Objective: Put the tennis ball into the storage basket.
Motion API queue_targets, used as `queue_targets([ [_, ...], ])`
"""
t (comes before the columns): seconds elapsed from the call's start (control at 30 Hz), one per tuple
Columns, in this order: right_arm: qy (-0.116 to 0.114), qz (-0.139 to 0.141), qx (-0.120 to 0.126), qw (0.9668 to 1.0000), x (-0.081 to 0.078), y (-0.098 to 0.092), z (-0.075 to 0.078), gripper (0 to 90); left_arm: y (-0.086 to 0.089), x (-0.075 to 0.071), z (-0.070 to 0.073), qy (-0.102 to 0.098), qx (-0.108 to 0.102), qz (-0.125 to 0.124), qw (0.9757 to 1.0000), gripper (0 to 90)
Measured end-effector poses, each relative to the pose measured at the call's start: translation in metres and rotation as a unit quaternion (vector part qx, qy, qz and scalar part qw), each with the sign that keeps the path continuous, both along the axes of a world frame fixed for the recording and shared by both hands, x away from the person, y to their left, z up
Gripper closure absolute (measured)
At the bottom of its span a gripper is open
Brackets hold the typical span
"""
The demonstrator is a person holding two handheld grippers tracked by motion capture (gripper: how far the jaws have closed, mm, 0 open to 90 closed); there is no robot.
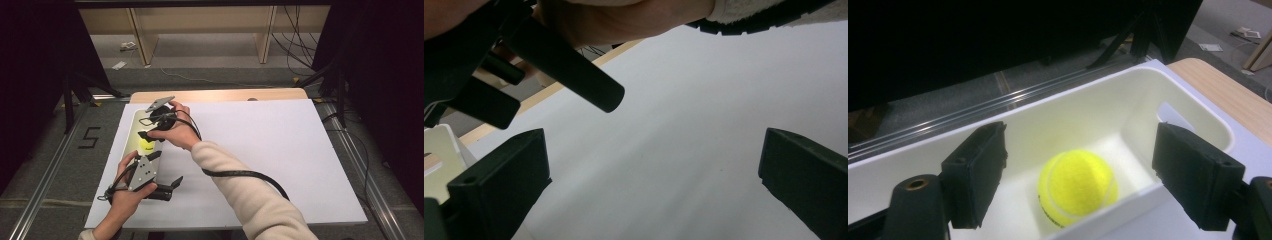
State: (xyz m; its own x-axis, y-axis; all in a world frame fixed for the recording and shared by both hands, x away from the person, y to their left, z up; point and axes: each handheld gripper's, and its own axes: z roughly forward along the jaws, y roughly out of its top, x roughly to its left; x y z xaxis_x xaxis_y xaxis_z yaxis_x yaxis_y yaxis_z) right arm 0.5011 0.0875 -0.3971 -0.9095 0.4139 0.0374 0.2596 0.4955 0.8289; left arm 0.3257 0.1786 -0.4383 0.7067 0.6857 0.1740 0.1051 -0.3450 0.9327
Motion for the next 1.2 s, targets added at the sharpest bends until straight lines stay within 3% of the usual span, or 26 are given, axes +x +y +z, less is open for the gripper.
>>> queue_targets([
  [0.63,-0.012,-0.021,0.01,0.9997,-0.004,-0.033,0.01,22.6,0.0,0.0,0.0,-0.001,-0.002,0.001,1.0,0.0],
  [1.2,-0.013,-0.052,0.023,0.9983,-0.007,-0.08,0.01,22.6,0.0,0.0,0.0,0.0,-0.003,0.002,1.0,0.0],
])
